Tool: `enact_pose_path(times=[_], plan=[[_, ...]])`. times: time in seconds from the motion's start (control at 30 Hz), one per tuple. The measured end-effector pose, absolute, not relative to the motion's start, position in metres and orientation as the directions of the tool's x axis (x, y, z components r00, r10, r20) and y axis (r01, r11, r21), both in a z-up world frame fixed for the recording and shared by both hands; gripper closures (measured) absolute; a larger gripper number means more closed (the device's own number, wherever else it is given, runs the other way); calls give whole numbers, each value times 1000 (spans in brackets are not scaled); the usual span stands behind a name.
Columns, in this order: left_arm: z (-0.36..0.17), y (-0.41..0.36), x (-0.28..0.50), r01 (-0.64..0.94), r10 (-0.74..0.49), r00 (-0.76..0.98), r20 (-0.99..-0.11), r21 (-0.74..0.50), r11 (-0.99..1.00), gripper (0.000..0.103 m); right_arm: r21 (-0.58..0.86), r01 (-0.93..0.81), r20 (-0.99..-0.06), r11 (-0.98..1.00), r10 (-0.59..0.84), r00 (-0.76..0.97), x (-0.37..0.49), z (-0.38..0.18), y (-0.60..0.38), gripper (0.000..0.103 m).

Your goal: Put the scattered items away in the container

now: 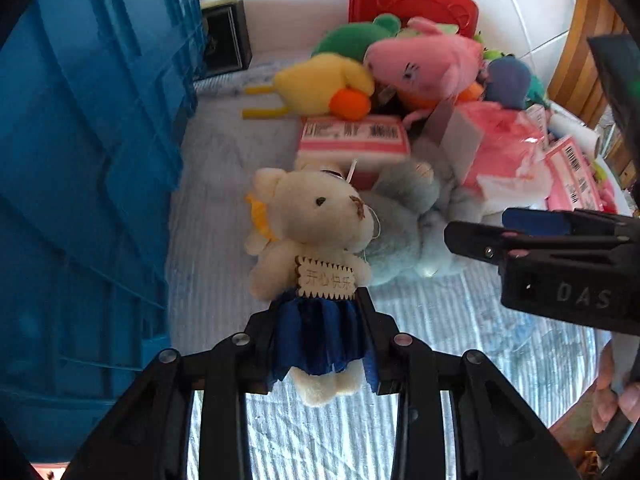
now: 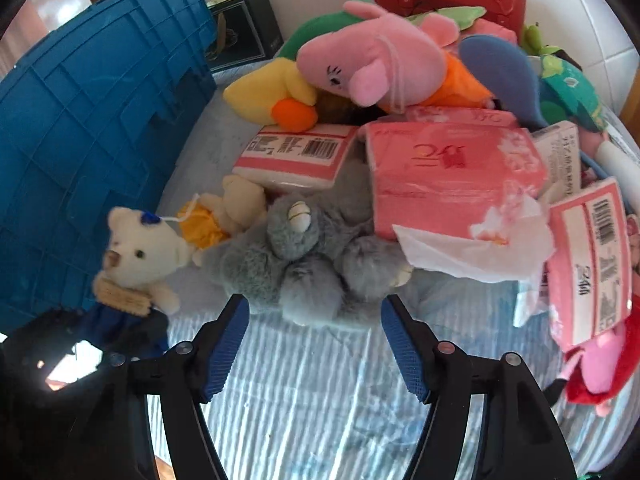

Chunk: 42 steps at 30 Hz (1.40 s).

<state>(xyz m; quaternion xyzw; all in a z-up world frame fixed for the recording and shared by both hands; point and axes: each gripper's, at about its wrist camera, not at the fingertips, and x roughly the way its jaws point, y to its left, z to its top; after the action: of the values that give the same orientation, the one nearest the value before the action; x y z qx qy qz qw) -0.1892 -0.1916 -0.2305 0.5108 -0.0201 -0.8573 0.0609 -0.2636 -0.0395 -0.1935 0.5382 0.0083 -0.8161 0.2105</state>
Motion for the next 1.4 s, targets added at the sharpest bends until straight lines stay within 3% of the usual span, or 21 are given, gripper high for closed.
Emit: enact_pose_path(times=[0.17,0.23,0.3,0.47,0.53,0.6,0.93,1.27,1.33,1.4], plan=[[-266,-205,-198,101,-160,-451,-878,127,-987,72,209,386,-892,-899,-337,-301,-275,-224,-68,34],[-274,-210,-201,106,-159,-442,-883,125,-986,72,187,393,-902,-900,-316,-294,-281,-235,-78,29],[-281,-215,-203,108,-151,-435,-888,115,-987,72,163,398,-912,-903,-292,-289,-286,-245,-87,14],[-287,-220,-205,98,-154,-433,-888,123,-988,72,105,406,-924,-908,-240,-298,-297,-273,-108,9],[-284,-223,-204,100,-147,-435,-889,114,-988,72,18,420,-910,-907,-188,-369,-296,-277,-115,18],[-282,-222,-203,99,-142,-438,-888,110,-989,72,48,409,-905,-911,-213,-367,-295,-271,-114,42],[-237,-195,-196,70,-143,-508,-849,124,-990,72,233,359,-862,-904,-363,-354,-243,-214,-55,54],[-162,-159,-191,61,-158,-630,-761,154,-986,72,252,395,-766,-883,-431,-477,-221,-112,-9,66],[-166,-160,-191,64,-170,-624,-762,168,-984,72,268,388,-771,-882,-437,-462,-221,-110,-2,61],[-181,-162,-189,67,-174,-598,-783,167,-984,72,262,379,-790,-888,-422,-445,-223,-117,-2,18]])
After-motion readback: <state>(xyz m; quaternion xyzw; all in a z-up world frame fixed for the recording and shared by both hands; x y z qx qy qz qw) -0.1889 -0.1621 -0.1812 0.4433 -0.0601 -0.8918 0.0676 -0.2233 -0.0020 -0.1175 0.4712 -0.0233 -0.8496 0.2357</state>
